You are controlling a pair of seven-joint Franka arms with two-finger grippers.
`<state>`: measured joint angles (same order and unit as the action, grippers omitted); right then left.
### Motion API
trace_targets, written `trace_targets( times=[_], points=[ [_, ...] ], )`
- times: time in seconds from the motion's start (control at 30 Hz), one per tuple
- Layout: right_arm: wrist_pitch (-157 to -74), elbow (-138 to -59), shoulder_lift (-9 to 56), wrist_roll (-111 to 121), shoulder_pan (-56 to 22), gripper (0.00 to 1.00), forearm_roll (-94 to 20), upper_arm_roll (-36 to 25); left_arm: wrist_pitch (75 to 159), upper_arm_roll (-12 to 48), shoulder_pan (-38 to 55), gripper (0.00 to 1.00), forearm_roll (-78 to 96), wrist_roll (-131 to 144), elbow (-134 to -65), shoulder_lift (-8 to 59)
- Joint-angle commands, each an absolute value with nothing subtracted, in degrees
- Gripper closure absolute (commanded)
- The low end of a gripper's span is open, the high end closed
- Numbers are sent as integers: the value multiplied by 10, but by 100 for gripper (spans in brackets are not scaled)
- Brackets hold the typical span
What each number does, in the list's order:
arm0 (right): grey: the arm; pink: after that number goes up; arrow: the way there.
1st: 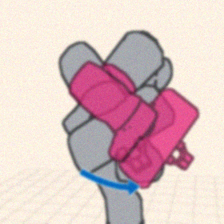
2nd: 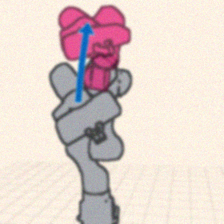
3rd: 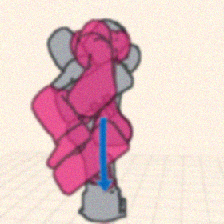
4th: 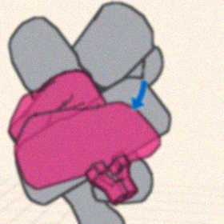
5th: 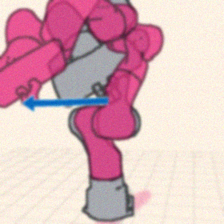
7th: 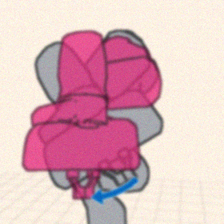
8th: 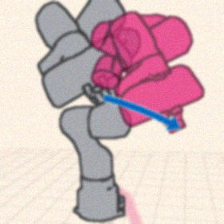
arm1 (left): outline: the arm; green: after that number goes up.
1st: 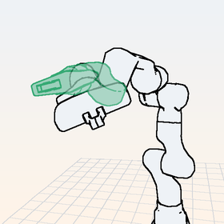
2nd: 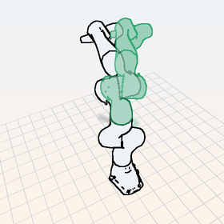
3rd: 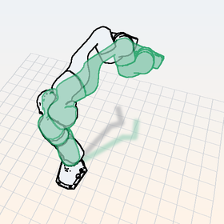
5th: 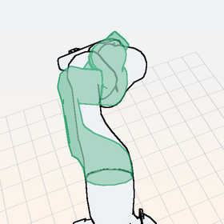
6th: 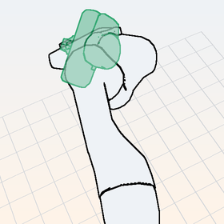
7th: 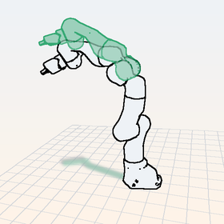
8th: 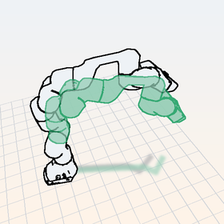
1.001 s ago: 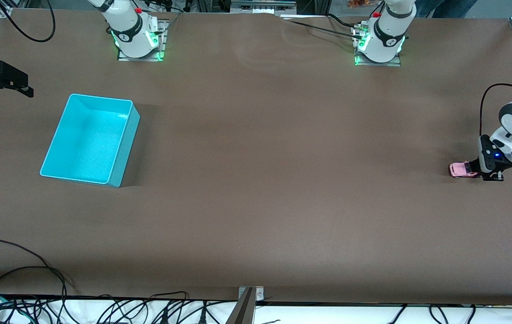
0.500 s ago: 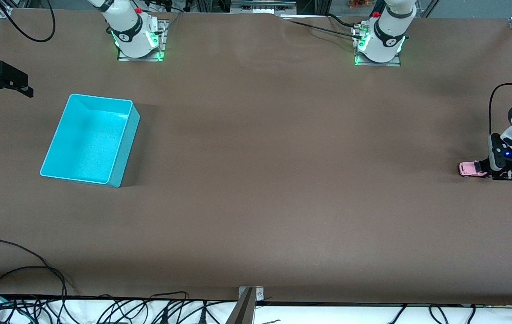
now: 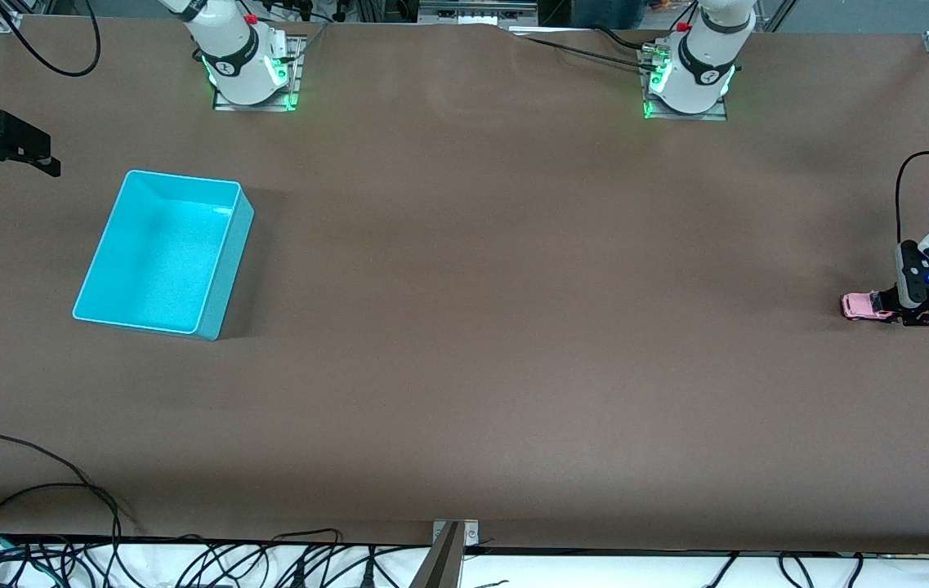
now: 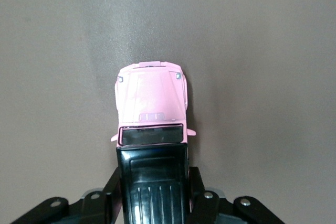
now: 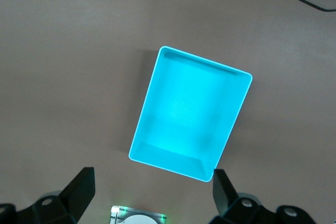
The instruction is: Wind and store pink jeep toy
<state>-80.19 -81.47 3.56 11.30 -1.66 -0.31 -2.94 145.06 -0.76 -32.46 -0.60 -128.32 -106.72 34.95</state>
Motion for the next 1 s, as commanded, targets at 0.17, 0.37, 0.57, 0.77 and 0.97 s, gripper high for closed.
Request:
trace_targets(
  times=[0.17,0.37,0.57,0.77,0.97],
  points=[
    [-796,-805,38,107,-17,0,-6,-29,1405,-4,-333,0,-16,-1303,-1021,377],
    [-797,-805,38,107,-17,0,-6,-29,1310,-4,-322,0,-17,-1301,-962,369],
    [-798,-805,38,108,-13,0,-6,-33,1245,-4,-317,0,-15,-1293,-924,362],
    [-799,-805,38,107,-14,0,-5,-33,1221,-3,-311,0,-10,-1269,-905,351],
    [-800,-805,38,108,-13,0,-4,-33,1171,-3,-310,0,-9,-1203,-887,343]
  ],
)
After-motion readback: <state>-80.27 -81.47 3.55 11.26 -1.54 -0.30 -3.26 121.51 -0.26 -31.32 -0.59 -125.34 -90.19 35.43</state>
